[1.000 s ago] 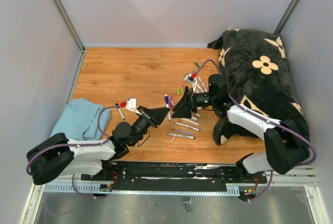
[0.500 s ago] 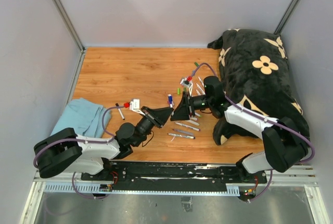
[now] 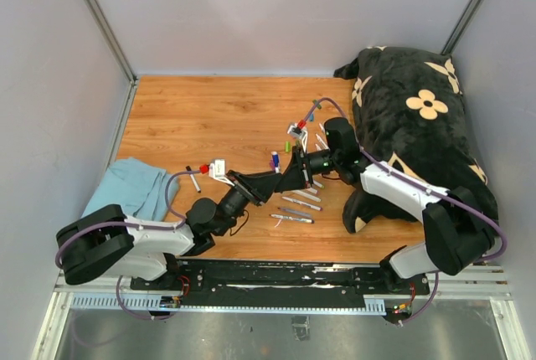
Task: Open the pen caps
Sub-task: Open the pen cap from the pen.
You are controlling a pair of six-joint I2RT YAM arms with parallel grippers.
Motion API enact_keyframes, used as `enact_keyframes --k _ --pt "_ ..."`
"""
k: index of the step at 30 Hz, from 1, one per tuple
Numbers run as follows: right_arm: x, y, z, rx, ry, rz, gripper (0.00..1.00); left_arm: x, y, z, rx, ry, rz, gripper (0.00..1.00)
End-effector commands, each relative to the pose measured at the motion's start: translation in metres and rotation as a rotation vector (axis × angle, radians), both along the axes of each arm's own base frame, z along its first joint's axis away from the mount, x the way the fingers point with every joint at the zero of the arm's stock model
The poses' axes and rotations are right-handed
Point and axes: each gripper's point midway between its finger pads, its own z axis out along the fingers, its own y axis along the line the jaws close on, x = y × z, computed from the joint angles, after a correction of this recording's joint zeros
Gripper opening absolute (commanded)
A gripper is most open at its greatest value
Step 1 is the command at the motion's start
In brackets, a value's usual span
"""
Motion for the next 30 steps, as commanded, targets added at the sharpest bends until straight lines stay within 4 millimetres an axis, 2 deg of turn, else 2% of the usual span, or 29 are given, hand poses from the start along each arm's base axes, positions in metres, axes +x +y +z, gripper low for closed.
enact_keyframes --k 1,6,9,15,18,24,30 --pt "-0.003 0.0 0.005 0.0 -0.064 0.068 0.01 -0.006 0.013 0.014 -0.016 -0.058 0.018 0.5" --pt "-0.006 -0.01 0.001 -0.025 -0.093 0.166 0.01 -0.015 0.031 0.017 0.035 -0.126 0.032 0.8" --pt "-0.008 -0.017 -0.007 -0.084 -0.099 0.192 0.01 -0.014 0.041 0.024 0.068 -0.132 0.045 0.9" --pt "-0.005 -0.028 -0.009 -0.144 -0.23 0.192 0.01 -0.01 0.06 0.02 0.091 -0.084 0.039 0.96" --pt "-0.004 -0.032 -0.01 -0.174 -0.271 0.185 0.01 -0.012 0.062 0.022 0.073 -0.083 0.005 0.97" --pt "-0.004 -0.036 -0.016 -0.203 -0.287 0.189 0.01 -0.019 0.039 0.028 0.088 -0.098 -0.126 0.97" --pt "-0.006 -0.035 -0.021 -0.218 -0.28 0.203 0.02 -0.021 0.019 0.022 0.091 -0.085 -0.213 0.97"
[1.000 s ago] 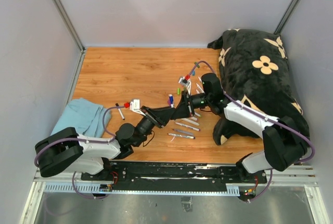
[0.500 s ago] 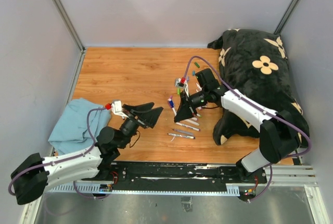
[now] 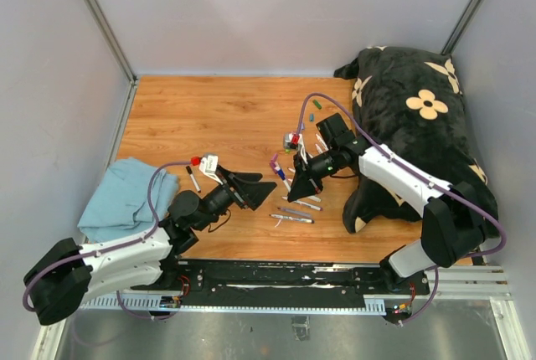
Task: Open the pen caps
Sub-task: Open the pen cap from the pen.
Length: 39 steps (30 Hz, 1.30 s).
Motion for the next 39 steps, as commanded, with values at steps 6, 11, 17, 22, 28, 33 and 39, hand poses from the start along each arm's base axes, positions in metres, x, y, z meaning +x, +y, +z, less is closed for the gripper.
enact_keyframes --k 6,11,17,22,28,33,39 --pt "0.0 0.0 0.004 -0.009 -0.037 0.026 0.02 -0.002 -0.017 0.013 -0.042 -0.019 -0.094 0.97" --pt "-0.001 0.001 0.003 -0.013 -0.041 0.032 0.02 0.001 -0.022 0.012 -0.039 -0.012 -0.112 0.96" --pt "-0.002 0.001 0.003 -0.017 -0.04 0.034 0.02 0.003 -0.028 0.015 -0.059 -0.015 -0.15 0.95" --pt "-0.002 0.001 0.004 -0.015 -0.043 0.035 0.02 0.006 -0.03 0.017 -0.047 -0.032 -0.147 0.94" --pt "-0.003 0.002 0.002 -0.017 -0.037 0.04 0.02 0.014 -0.036 0.017 -0.027 -0.035 -0.14 0.94" --pt "-0.003 0.001 0.003 -0.017 -0.039 0.04 0.02 0.02 -0.043 0.011 0.005 -0.024 -0.142 0.89" --pt "-0.004 0.001 0.003 -0.015 -0.034 0.042 0.02 0.028 -0.048 0.001 0.049 0.013 -0.128 0.61"
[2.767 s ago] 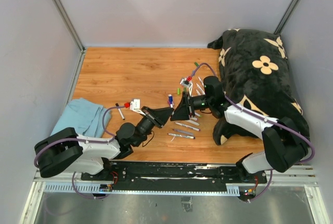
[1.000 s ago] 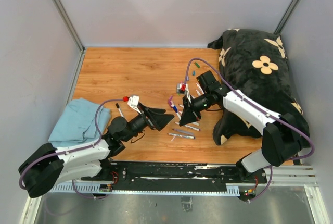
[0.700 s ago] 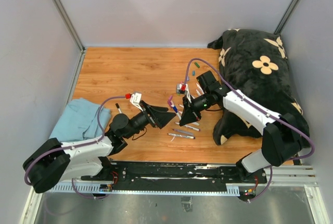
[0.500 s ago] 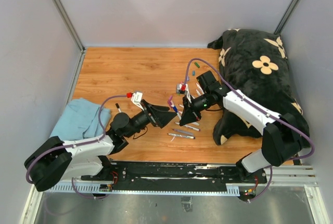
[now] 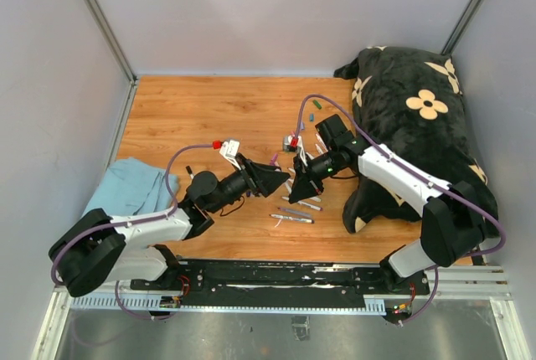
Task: Open the pen caps
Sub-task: Open the pen cap from the pen.
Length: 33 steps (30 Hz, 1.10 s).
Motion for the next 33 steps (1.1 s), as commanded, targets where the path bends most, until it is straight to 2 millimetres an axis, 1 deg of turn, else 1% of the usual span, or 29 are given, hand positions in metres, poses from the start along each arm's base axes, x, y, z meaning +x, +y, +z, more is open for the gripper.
enact_keyframes --k 1,4,5,7,8,9,10,11,12,14,16,18,20,22,24,26,29,31,32,33 --pt "0.0 0.005 0.009 0.015 -0.016 0.022 0.02 0.006 -0.003 0.005 0.011 -0.014 0.008 0.56" --pt "0.0 0.005 0.009 0.015 -0.014 0.025 0.02 0.008 -0.004 0.003 0.015 -0.009 0.007 0.4" --pt "0.0 0.005 0.009 0.014 -0.014 0.025 0.02 0.008 -0.006 0.003 0.018 -0.009 0.004 0.37" --pt "0.0 0.004 0.009 0.013 -0.015 0.023 0.02 0.007 -0.009 0.003 0.022 -0.01 -0.013 0.35" --pt "0.0 0.005 0.009 0.013 -0.014 0.024 0.02 0.006 -0.01 0.002 0.024 -0.011 -0.023 0.31" --pt "0.0 0.005 0.009 0.014 -0.016 0.024 0.02 0.005 -0.011 0.002 0.025 -0.011 -0.03 0.25" --pt "0.0 0.005 0.01 0.014 -0.016 0.023 0.04 0.005 -0.012 0.002 0.025 -0.011 -0.035 0.15" --pt "0.0 0.005 0.009 0.012 -0.017 0.023 0.05 0.005 -0.012 0.0 0.027 -0.009 -0.035 0.07" --pt "0.0 0.005 0.009 0.012 -0.017 0.023 0.07 0.005 -0.012 0.0 0.026 -0.006 -0.034 0.01" --pt "0.001 0.005 0.012 0.013 -0.022 0.017 0.17 0.005 -0.012 0.001 0.016 0.005 -0.033 0.01" --pt "0.003 0.005 0.019 0.016 -0.035 0.0 0.32 0.002 -0.013 0.003 -0.007 0.015 -0.049 0.0" --pt "0.004 0.006 0.028 0.037 -0.05 -0.016 0.43 -0.002 -0.013 0.006 -0.043 0.021 -0.067 0.0" --pt "0.004 0.007 0.032 0.059 -0.063 -0.04 0.48 -0.005 -0.012 0.009 -0.079 0.021 -0.077 0.0" --pt "0.006 0.009 0.036 0.086 -0.081 -0.061 0.49 -0.007 -0.011 0.012 -0.108 0.019 -0.082 0.0" --pt "0.007 0.01 0.036 0.097 -0.074 -0.068 0.47 -0.008 -0.011 0.014 -0.129 0.016 -0.087 0.0" --pt "0.008 0.011 0.033 0.088 -0.06 -0.076 0.4 -0.009 -0.01 0.017 -0.143 0.011 -0.087 0.0" --pt "0.006 0.012 0.031 0.089 -0.034 -0.067 0.24 -0.004 -0.006 0.018 -0.148 0.001 -0.051 0.0" --pt "0.002 0.013 0.03 0.097 -0.013 -0.046 0.14 0.002 0.002 0.021 -0.149 -0.015 0.001 0.0" --pt "0.001 0.013 0.03 0.099 -0.012 -0.041 0.05 0.005 0.007 0.024 -0.154 -0.027 0.028 0.0" --pt "0.0 0.012 0.029 0.095 -0.008 -0.038 0.01 0.009 0.012 0.029 -0.163 -0.038 0.053 0.0"
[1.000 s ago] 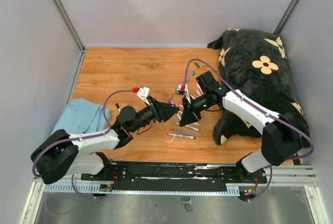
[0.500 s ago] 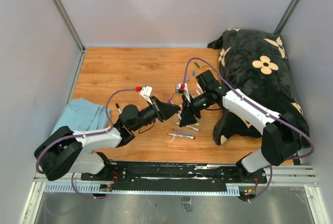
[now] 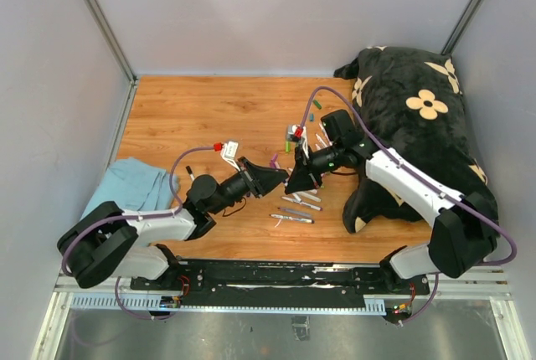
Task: Open the pen caps
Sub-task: Open the pen cap from the pen, then place the pen at the center of the board, then place the pen cap at the center of the board.
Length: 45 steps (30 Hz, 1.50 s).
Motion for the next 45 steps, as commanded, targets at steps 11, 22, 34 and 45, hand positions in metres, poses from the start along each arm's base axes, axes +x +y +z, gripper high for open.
enact_keyframes --k 11,22,34,45 --pt "-0.016 0.007 -0.021 -0.016 0.127 0.071 0.01 0.075 0.127 0.096 -0.186 -0.191 0.456 0.0" --pt "-0.028 0.015 -0.097 -0.385 -0.148 0.146 0.03 0.073 0.158 -0.06 0.189 0.296 0.573 0.0" --pt "-0.03 0.015 -0.154 -0.697 -0.255 0.175 0.07 0.035 0.17 -0.166 0.333 0.633 0.568 0.0" --pt "-0.032 0.015 -0.165 -0.752 -0.274 0.186 0.15 0.034 0.164 -0.202 0.417 0.765 0.541 0.02"
